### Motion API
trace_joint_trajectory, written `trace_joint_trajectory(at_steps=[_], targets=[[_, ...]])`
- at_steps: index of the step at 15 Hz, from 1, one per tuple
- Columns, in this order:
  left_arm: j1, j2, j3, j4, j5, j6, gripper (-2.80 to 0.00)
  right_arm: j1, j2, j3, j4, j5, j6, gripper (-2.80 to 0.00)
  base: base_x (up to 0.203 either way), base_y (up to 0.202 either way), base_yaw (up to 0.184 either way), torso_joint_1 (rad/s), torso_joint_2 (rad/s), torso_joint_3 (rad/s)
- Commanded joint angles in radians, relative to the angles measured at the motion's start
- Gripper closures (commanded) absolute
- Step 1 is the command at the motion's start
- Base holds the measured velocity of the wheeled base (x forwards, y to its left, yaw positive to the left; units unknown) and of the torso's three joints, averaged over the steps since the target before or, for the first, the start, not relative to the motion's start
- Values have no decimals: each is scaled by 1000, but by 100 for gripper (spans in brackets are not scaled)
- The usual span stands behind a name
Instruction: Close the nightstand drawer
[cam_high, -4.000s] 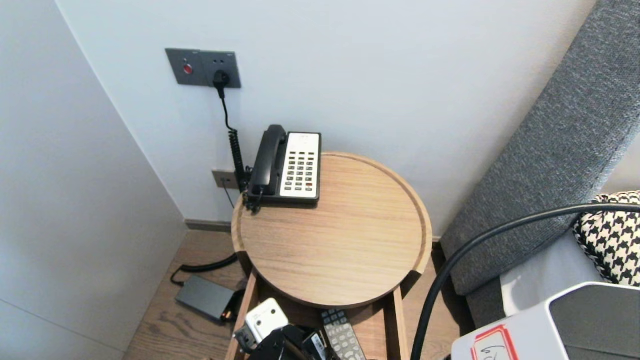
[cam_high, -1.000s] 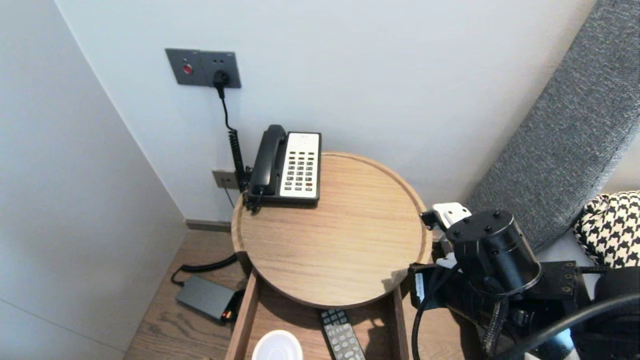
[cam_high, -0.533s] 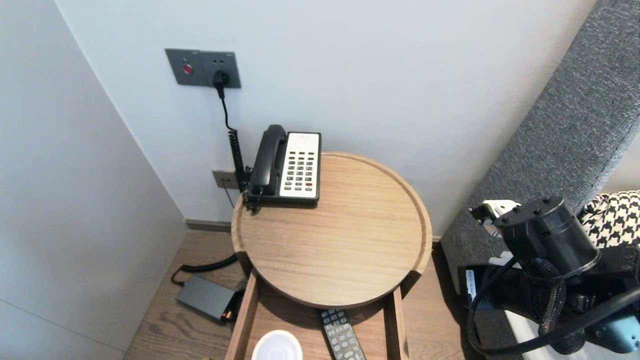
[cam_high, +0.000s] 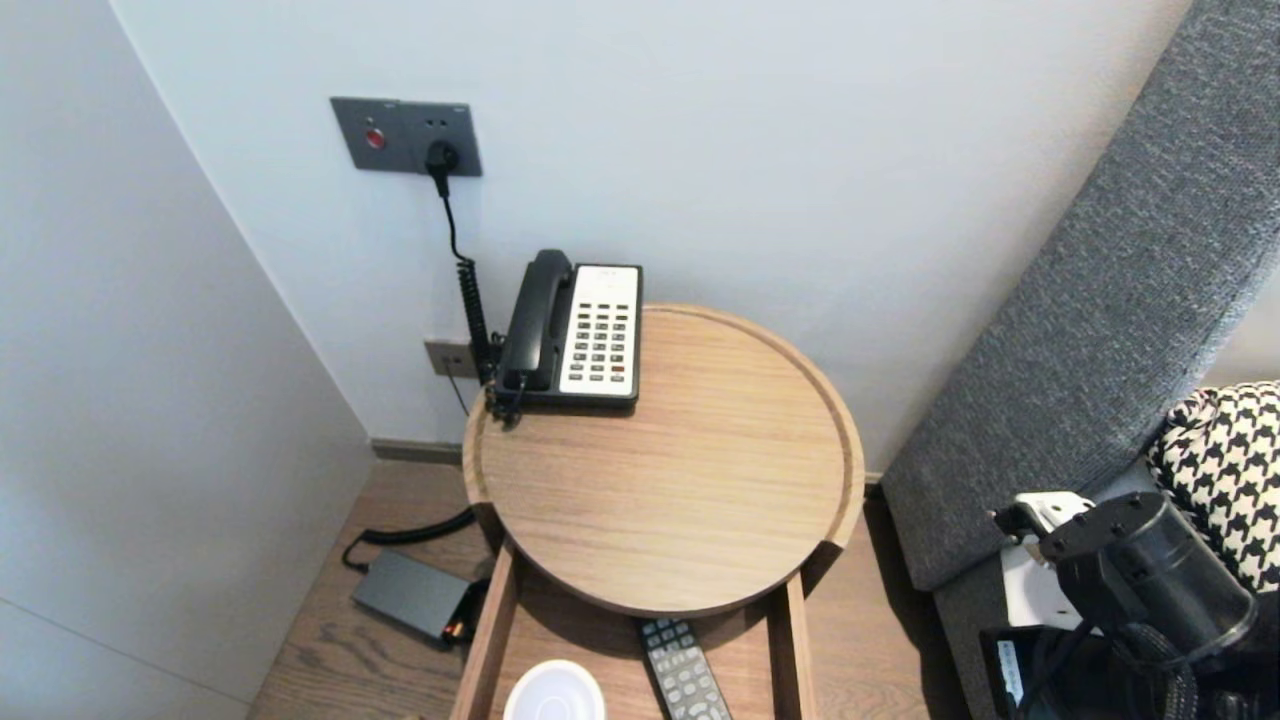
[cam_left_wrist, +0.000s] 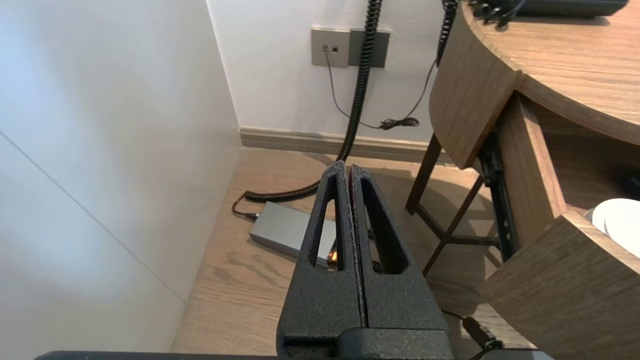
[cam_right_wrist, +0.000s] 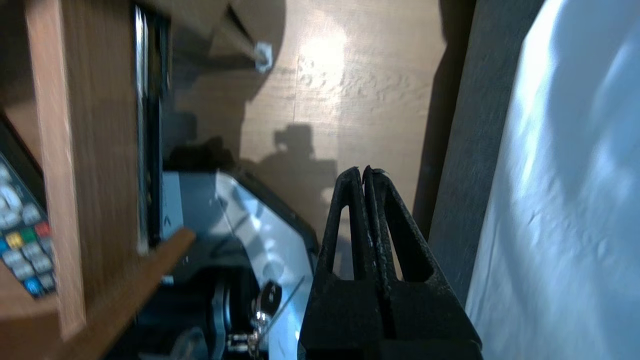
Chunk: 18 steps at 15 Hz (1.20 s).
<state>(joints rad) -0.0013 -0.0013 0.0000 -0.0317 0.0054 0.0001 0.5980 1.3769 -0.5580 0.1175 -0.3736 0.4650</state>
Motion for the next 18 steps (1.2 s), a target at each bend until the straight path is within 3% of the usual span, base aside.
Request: trace_joint_trajectory(at_steps=[1, 4, 8, 12, 16, 18], targets=[[0, 0, 9, -1, 1, 0, 0, 39, -16, 56, 4, -1, 28, 0, 0, 0, 0, 0, 0, 0], [0, 0, 9, -1, 1, 0, 0, 55, -30, 72, 22, 42, 61, 0, 0, 0, 0, 0, 0, 0], [0, 0, 9, -1, 1, 0, 0, 58, -46, 92, 92, 223, 69, 0, 0, 0, 0, 0, 0, 0], [0, 0, 9, -1, 1, 0, 0, 165, -28, 92, 89, 234, 87, 0, 0, 0, 0, 0, 0, 0], [0, 0, 9, -1, 1, 0, 0, 321, 5, 65, 85, 227, 140, 0, 0, 0, 0, 0, 0, 0], [0, 0, 9, -1, -1, 0, 0, 352, 19, 35, 86, 224, 144, 0, 0, 0, 0, 0, 0, 0]])
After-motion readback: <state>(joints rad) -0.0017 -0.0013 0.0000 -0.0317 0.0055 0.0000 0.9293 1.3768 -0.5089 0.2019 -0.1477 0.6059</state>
